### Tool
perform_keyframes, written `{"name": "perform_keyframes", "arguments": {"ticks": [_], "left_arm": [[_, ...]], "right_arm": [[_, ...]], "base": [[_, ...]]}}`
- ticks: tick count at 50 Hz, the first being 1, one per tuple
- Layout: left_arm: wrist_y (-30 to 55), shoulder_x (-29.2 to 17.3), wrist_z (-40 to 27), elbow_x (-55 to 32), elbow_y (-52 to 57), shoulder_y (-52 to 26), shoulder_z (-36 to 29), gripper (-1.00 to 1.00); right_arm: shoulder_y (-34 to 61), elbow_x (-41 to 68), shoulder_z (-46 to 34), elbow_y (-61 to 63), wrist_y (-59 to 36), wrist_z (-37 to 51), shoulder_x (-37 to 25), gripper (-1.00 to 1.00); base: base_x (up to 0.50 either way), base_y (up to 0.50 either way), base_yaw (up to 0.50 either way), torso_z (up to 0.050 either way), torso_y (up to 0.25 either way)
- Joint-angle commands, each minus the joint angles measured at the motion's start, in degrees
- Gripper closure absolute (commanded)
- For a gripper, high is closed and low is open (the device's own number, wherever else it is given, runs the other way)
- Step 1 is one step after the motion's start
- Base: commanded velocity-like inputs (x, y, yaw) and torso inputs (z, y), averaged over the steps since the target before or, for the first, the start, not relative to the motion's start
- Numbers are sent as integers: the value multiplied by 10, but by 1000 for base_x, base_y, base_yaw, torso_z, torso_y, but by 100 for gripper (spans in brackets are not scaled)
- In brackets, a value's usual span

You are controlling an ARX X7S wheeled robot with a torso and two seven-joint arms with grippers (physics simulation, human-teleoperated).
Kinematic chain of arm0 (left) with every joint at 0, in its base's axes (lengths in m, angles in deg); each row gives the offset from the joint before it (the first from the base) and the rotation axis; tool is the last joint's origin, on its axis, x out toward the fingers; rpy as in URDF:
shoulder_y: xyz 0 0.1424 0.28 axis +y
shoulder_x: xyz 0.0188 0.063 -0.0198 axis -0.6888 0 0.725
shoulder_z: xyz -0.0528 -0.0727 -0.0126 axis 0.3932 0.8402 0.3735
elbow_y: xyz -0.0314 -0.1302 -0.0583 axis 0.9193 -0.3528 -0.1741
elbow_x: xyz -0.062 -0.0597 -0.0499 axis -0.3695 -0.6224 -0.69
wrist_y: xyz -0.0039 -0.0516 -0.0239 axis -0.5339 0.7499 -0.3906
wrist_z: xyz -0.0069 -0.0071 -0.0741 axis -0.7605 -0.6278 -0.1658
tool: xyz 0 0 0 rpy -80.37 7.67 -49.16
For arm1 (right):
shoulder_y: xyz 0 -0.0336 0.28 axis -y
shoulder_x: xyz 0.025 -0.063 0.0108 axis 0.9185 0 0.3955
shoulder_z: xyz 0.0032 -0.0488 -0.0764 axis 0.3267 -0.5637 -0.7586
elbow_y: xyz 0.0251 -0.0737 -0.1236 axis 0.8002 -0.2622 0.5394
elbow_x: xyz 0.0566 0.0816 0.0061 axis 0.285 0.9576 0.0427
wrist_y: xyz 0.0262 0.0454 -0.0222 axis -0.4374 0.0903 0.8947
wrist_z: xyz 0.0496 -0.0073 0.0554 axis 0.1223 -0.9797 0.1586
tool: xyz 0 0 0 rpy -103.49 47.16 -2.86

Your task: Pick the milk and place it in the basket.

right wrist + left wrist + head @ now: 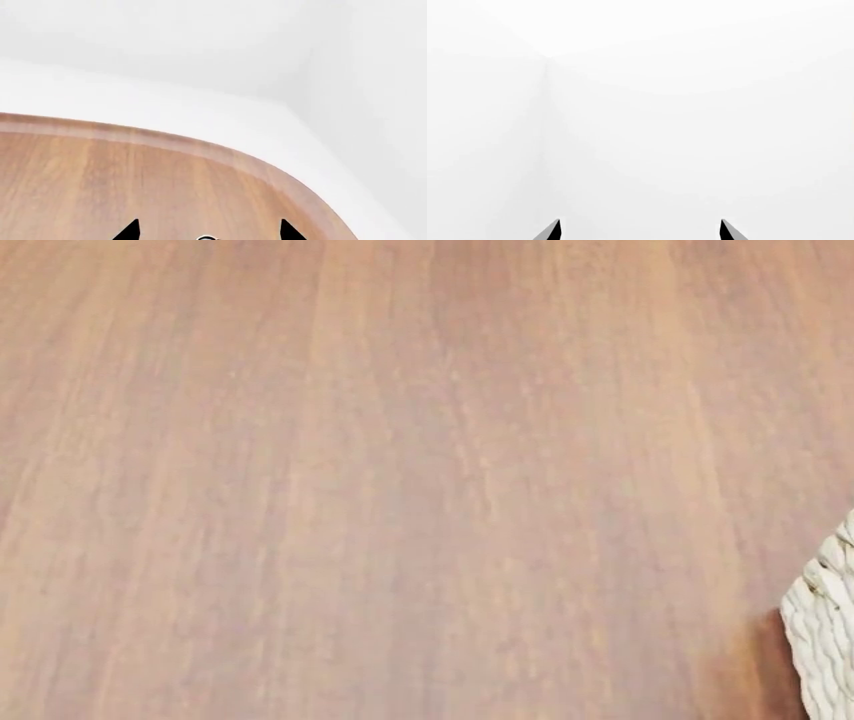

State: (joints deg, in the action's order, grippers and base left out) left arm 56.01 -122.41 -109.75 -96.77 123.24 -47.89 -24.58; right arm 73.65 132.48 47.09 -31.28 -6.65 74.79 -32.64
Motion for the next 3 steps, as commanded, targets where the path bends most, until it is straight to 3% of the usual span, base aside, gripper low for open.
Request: {"name": "perform_keyframes", "arguments": {"ticks": [1,3], "left_arm": [[-6,13,12,11,-2,0,11,-100],[-6,13,11,12,-2,-1,9,-100]], "right_arm": [[95,-76,-47,-27,11,-47,53,-100],[103,-79,-47,-31,16,-51,59,-100]], "base": [[0,0,0,0,0],[0,0,0,0,0]]}}
